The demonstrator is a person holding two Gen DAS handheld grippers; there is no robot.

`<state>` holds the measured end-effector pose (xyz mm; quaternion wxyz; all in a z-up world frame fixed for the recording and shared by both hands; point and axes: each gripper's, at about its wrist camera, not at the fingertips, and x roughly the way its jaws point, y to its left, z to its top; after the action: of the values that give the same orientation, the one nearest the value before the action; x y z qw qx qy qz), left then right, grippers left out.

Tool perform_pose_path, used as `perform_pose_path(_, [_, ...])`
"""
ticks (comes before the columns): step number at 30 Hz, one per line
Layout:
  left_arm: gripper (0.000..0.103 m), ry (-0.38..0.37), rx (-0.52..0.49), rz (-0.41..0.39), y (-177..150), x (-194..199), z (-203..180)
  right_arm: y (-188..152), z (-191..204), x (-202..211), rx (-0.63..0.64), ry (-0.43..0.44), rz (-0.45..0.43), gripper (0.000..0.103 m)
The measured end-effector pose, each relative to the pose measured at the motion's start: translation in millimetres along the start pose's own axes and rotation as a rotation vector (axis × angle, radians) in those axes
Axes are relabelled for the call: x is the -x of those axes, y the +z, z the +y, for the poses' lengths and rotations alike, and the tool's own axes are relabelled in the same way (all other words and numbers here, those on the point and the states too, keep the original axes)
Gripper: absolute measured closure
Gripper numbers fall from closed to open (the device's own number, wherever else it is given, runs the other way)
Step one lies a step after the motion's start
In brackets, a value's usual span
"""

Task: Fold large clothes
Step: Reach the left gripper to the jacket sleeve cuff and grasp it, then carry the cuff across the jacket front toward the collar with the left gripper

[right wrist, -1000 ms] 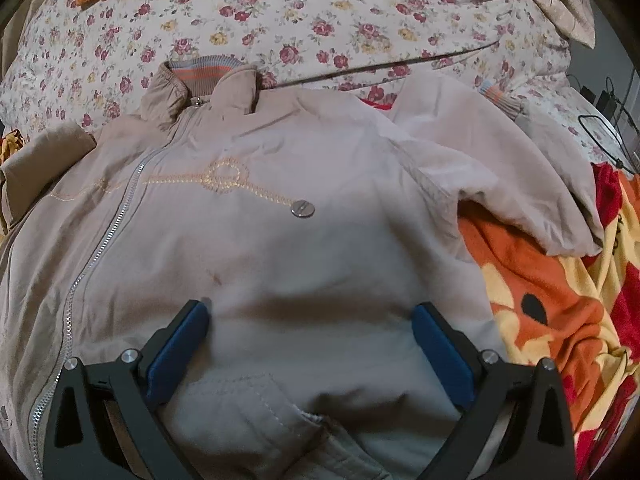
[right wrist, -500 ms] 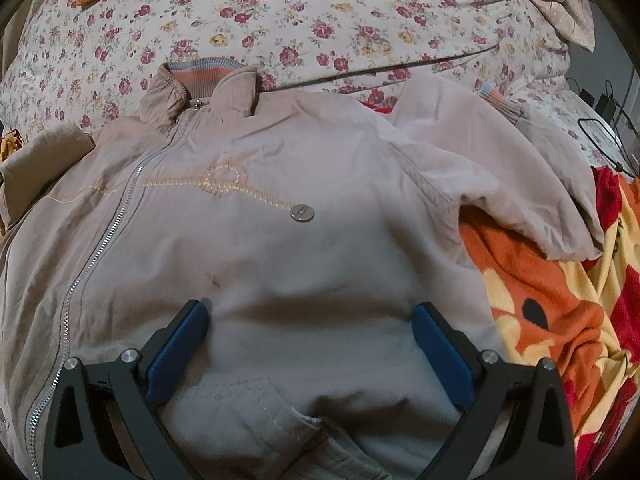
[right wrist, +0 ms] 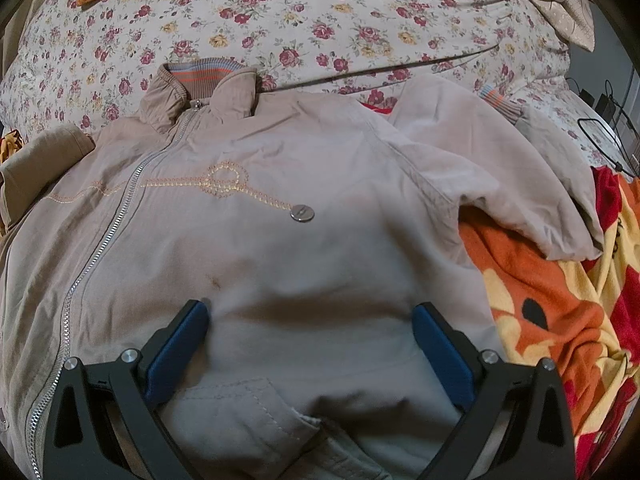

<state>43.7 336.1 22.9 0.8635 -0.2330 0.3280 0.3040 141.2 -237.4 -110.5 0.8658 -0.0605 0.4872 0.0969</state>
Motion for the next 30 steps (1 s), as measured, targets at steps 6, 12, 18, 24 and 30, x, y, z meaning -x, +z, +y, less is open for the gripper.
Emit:
perform_pose_path(6, [0.062, -0.131, 0.16, 0.191, -53, -47, 30, 0, 0, 0, -0.001, 0.001, 0.0, 0.0])
perform_pose_path(12, [0.051, -0.216, 0.294, 0.277, -77, -91, 40, 0, 0, 1, 0.002, -0.002, 0.0, 0.0])
perform_pose_path(18, [0.086, -0.236, 0.269, 0.225, -66, -96, 24, 1, 1, 0, 0.003, -0.004, 0.0, 0.0])
perform_pose_path(24, [0.096, -0.135, 0.186, 0.059, -35, -30, 16, 1, 1, 0, 0.004, -0.005, 0.003, 0.0])
perform_pose_path(30, [0.097, 0.019, 0.161, -0.152, 22, 26, 26, 1, 1, 0, 0.004, -0.003, 0.004, 0.0])
